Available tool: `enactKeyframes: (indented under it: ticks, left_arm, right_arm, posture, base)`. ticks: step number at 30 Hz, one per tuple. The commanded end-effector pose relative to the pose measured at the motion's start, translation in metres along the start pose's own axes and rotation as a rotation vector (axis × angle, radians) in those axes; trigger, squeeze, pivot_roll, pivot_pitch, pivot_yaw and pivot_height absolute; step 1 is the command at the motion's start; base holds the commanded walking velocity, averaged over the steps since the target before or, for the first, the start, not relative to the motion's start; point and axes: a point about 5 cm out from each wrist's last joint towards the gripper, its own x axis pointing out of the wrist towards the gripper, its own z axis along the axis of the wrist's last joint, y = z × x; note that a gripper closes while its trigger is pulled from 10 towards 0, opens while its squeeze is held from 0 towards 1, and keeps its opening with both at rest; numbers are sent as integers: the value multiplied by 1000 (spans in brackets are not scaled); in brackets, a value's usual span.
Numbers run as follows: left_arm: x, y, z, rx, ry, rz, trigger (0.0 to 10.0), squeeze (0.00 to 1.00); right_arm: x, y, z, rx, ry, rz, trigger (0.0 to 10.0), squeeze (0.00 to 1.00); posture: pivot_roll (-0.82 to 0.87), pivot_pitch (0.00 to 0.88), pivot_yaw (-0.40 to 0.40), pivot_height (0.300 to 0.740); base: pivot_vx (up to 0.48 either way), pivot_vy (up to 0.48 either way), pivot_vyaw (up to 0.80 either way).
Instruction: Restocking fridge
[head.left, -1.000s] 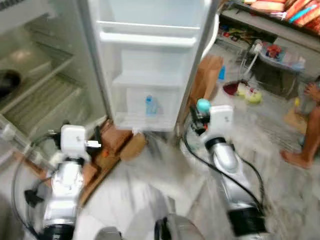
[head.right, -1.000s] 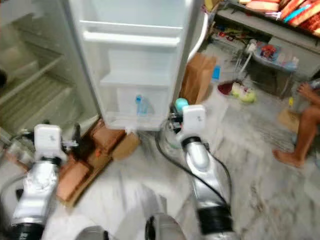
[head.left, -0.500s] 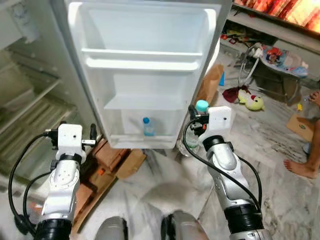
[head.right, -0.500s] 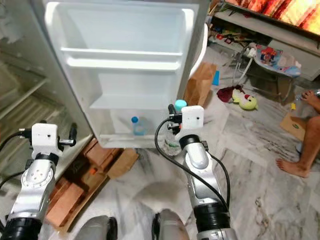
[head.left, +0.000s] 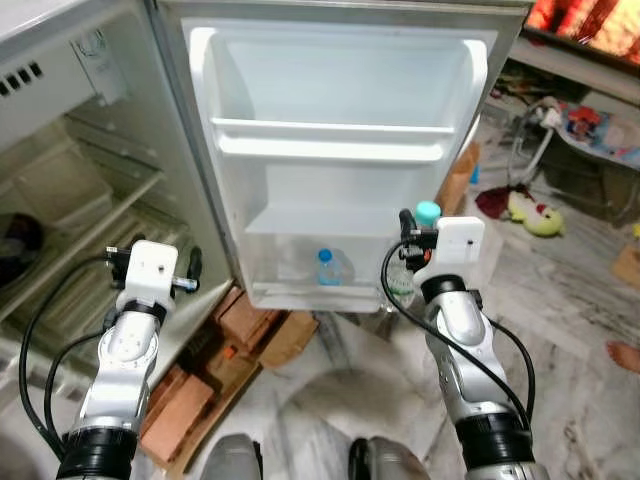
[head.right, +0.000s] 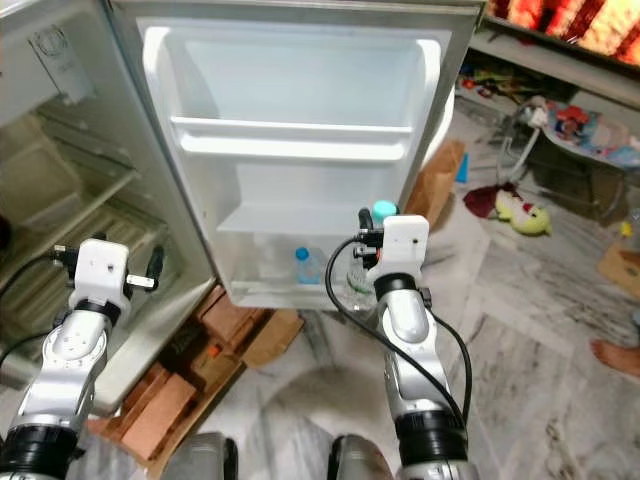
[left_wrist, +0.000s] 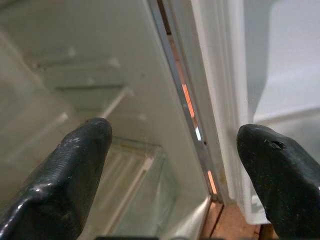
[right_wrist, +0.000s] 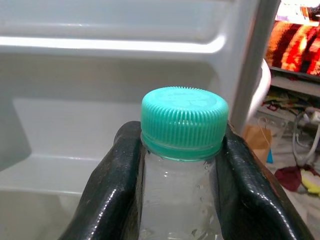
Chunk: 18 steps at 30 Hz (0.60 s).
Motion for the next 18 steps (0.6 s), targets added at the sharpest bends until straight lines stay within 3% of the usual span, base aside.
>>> enactKeyframes:
  ticks: [1,18]
  left_arm:
    - [2,-4,-1,-3,15,-25,10000,0]
    - [-3,-5,-3,-32,7,-23,10000,0]
  right_arm:
    - [-3,-7,0,-8,-13,-38,10000,0]
    - [1,-3,-2,-1,-7,6,10000,0]
  posture:
    - [14,61,21,740]
    - [32,69,-44,740]
  base:
    - [0,0,0]
    - [0,0,0]
